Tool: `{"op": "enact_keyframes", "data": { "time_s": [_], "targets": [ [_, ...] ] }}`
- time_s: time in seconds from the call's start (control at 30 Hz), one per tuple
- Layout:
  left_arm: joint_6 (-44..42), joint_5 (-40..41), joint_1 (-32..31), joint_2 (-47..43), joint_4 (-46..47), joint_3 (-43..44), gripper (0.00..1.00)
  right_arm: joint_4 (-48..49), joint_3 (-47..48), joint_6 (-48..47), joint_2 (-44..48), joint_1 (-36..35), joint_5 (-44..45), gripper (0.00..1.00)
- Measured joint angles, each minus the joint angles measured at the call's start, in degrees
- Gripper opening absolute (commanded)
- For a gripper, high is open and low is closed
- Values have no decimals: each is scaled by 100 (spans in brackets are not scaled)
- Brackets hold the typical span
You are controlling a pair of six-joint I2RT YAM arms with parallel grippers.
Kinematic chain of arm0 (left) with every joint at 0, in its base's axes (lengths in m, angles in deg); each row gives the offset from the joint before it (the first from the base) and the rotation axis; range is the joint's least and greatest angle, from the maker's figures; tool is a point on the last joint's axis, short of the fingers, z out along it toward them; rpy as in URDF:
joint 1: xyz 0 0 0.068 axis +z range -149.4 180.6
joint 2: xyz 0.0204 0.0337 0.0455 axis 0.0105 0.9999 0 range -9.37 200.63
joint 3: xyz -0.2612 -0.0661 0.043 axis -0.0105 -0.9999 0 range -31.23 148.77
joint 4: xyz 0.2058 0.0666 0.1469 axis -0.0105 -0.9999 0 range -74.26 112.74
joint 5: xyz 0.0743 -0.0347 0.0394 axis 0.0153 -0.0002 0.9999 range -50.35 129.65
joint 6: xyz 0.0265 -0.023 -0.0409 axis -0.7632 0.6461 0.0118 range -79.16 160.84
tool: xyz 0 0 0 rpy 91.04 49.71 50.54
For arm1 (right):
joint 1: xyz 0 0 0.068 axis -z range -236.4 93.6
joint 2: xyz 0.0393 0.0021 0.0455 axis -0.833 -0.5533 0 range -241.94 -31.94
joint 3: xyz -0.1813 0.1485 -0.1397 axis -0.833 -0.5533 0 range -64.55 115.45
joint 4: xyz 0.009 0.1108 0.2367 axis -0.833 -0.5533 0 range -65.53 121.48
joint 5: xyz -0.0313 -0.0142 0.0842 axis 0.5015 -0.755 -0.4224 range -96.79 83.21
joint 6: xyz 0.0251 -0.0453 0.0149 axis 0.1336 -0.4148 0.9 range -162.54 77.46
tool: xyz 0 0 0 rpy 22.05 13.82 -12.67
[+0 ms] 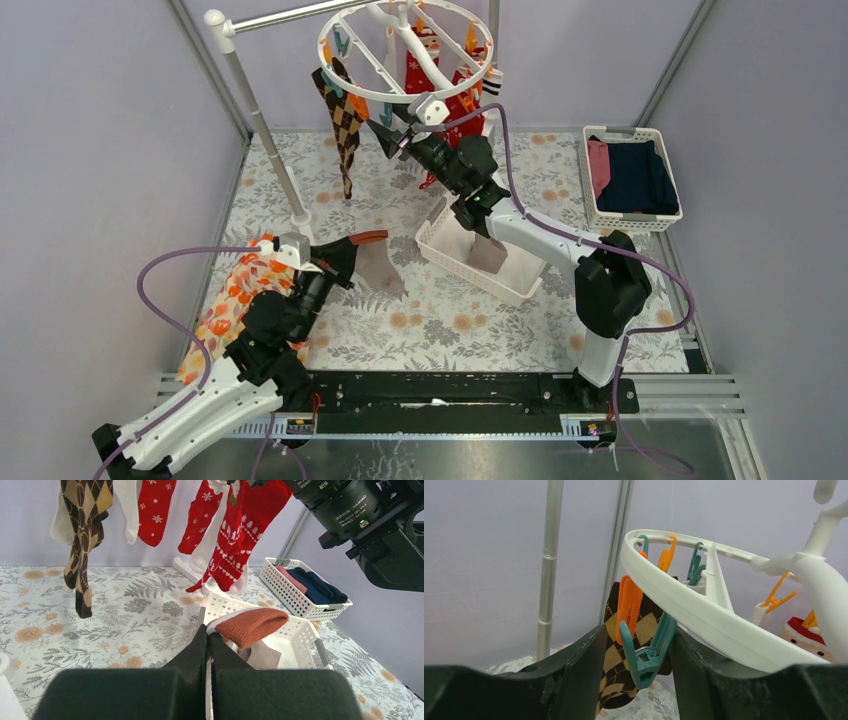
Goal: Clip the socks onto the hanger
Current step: Open the clamp at the hanger.
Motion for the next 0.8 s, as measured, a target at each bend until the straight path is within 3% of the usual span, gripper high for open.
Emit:
{"op": "enact_keyframes", "data": {
  "time_s": [0.43,0.8],
  "targets": [
    [2,-11,4,-26,-2,0,0,595,-2,144,-2,9,-33,61],
    [2,-44,4,-24,-2,2,0,1032,-52,162,-4,31,-39,54]
  ]
}}
